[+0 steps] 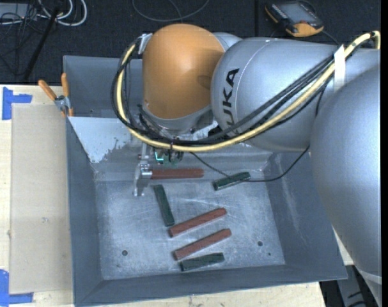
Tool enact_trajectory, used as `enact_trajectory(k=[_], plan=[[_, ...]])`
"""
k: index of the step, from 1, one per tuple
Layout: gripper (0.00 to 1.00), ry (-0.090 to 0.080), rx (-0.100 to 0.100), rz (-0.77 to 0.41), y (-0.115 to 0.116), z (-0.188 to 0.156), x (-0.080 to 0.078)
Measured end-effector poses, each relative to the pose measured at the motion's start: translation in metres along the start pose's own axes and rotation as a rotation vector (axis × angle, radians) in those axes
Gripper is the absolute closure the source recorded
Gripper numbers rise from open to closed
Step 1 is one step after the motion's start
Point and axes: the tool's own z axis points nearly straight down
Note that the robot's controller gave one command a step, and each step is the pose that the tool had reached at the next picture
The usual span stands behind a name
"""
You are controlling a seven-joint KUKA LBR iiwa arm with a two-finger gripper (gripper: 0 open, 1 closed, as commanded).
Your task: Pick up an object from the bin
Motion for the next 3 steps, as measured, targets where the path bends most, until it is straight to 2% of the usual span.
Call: enact_trajectory(k=[1,2,3], plan=[[0.00,-0.007,-0.001,0.003,-0.001,-0.004,-0.002],[0.00,-0.011,-0.003,-0.010,-0.035,0.051,0.008],[0.00,0.003,0.002,0.000,-0.059,0.074,0.034]])
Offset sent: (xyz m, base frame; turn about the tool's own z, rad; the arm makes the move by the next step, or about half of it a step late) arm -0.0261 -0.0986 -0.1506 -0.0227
